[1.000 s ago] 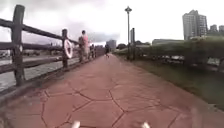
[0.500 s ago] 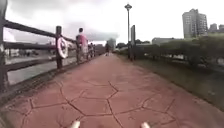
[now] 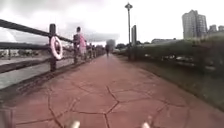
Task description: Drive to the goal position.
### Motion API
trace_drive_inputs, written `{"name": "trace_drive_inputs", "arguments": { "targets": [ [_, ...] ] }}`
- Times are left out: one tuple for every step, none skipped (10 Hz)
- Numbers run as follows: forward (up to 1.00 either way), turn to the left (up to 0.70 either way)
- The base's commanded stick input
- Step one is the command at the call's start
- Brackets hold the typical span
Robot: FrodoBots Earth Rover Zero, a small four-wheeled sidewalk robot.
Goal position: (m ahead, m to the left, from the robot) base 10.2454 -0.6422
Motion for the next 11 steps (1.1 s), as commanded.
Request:
{"name": "trace_drive_inputs", "arguments": {
  "targets": [
    [0.7,0.0],
    [0.7,0.0],
    [0.7,0.0],
    [0.7,0.0],
    [0.7,0.0],
    [0.7,0.0],
    [0.7,0.0],
    [0.7,0.0],
    [0.7,0.0],
    [0.7,0.0],
    [0.7,0.0]
  ]
}}
